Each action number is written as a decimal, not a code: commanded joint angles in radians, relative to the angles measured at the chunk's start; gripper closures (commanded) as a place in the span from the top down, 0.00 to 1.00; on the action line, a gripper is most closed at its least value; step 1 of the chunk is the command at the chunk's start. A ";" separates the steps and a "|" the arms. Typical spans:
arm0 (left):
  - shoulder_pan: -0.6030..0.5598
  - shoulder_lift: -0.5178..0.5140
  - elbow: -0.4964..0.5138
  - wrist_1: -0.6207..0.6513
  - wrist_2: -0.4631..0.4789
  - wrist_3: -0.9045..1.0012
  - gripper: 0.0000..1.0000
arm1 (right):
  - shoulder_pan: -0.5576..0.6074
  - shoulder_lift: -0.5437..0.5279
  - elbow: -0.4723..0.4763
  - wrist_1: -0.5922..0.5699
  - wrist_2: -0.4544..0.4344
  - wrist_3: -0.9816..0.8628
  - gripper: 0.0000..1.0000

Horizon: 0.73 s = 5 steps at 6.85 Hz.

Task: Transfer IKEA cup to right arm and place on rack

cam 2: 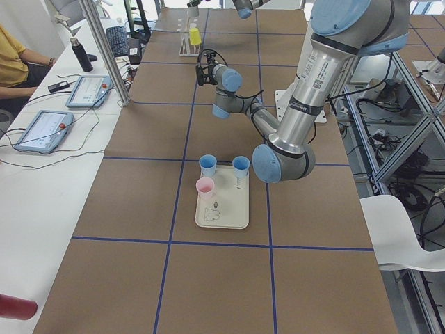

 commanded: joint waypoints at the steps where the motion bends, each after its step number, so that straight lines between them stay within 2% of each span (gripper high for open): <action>1: 0.000 -0.003 -0.001 0.001 -0.001 -0.002 0.99 | 0.001 0.005 -0.037 0.002 0.048 0.001 0.00; 5: 0.000 -0.010 -0.001 0.001 -0.004 -0.006 0.99 | 0.001 -0.003 -0.055 0.003 0.082 0.001 0.00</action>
